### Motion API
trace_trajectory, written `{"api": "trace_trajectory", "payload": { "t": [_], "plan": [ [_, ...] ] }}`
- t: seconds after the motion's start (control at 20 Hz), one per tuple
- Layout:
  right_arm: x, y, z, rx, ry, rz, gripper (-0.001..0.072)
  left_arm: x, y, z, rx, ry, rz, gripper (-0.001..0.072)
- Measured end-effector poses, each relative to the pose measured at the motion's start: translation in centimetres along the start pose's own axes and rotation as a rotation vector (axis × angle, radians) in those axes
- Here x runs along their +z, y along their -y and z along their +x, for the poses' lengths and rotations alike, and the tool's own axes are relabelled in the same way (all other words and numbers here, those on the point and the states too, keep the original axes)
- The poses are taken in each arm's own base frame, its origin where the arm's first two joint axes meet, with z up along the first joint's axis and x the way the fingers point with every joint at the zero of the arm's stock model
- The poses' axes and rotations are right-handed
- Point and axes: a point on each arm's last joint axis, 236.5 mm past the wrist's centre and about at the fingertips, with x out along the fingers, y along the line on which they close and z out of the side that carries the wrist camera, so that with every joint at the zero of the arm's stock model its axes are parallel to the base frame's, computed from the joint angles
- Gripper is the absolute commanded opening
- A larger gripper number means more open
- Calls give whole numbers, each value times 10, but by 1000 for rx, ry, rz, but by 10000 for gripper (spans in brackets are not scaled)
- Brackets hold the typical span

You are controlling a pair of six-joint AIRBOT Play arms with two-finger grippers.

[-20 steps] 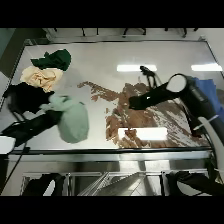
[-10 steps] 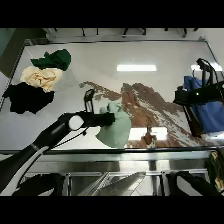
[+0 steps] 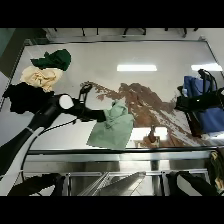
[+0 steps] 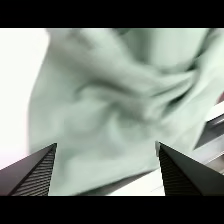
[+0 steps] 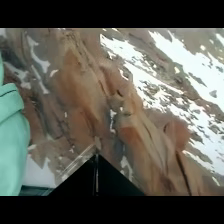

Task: Fold the shirts.

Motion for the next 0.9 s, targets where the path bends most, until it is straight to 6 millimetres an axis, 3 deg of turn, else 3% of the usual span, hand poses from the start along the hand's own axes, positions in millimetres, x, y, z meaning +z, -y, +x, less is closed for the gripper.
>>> {"api": "trace_trajectory", "payload": {
  "t": [0.15,0.25,0.3,0.45,0.65,0.7,0.75,0.8,0.85,0.9],
  "plan": [
    [1,-10,2,49,6,15,29,-44,-52,-10,28,-89,-49,701],
    [1,-21,3,85,6,15,28,-67,-72,-6,-16,-131,-91,695],
    [0,-26,4,97,3,10,29,-77,-75,-1,-63,-153,-112,646],
    [-5,-43,8,128,-13,-20,29,-92,-81,18,-170,-197,-153,646],
    [-11,-68,11,176,-27,-63,29,-95,-70,45,-301,-230,-181,645],
    [-11,-75,11,196,-25,-64,29,-97,-64,52,-333,-246,-190,540],
    [-10,-80,10,211,-18,-64,29,-100,-62,59,-345,-262,-186,514],
    [-8,-84,9,226,-11,-63,28,-102,-59,65,-361,-273,-183,385],
    [-9,-88,8,237,-9,-65,29,-103,-57,71,-366,-275,-175,137],
    [-7,-91,8,246,-3,-63,29,-103,-57,77,-364,-274,-167,16]
  ]
}}
